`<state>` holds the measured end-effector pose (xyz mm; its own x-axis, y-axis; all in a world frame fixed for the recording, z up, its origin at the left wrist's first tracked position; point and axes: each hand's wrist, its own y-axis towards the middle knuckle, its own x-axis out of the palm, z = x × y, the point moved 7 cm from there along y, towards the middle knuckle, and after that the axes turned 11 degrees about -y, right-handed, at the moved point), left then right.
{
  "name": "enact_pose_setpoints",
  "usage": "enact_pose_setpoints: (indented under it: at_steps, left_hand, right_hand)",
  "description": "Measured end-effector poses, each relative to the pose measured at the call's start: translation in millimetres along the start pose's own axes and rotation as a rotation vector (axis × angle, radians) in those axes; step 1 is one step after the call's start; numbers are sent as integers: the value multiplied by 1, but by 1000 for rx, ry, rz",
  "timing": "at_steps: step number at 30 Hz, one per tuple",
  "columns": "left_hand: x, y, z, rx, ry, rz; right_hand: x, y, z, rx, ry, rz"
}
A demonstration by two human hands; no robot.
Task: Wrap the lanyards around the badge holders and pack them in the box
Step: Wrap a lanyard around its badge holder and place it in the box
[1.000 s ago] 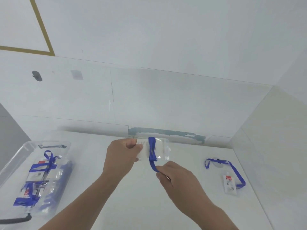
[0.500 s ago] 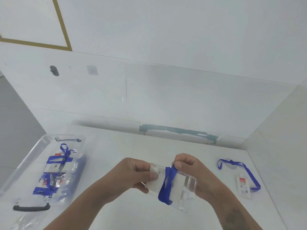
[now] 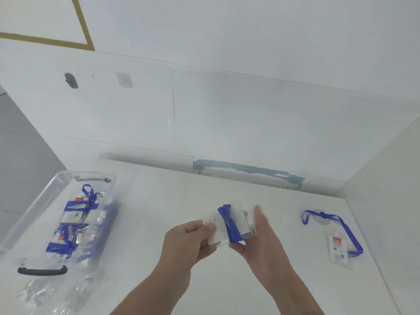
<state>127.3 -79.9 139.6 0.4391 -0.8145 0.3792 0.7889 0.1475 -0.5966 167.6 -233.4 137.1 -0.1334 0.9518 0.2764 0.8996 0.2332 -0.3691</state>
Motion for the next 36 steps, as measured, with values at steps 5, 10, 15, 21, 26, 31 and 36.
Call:
enact_pose_setpoints:
  at_steps: [5, 10, 15, 21, 26, 31, 36]
  left_hand:
    - [26, 9, -12, -66, 178, -98]
    - [51, 24, -2, 33, 412, -217]
    - [59, 31, -2, 42, 564, -340]
    - [18, 48, 10, -10, 664, -381]
    - [-60, 68, 49, -26, 710, -389]
    - [-147, 80, 103, -92, 698, -392]
    - [-213, 92, 149, -83, 698, -374]
  right_hand:
    - [-36, 9, -18, -53, -338, 72]
    - [-57, 12, -29, 0, -625, -70]
    - [-58, 15, -33, -47, -716, -52]
    - [-24, 24, -17, -50, -752, -19]
    - [58, 38, 15, -24, -726, 34]
    - [157, 54, 41, 28, -695, 46]
    - [236, 71, 56, 47, -710, 63]
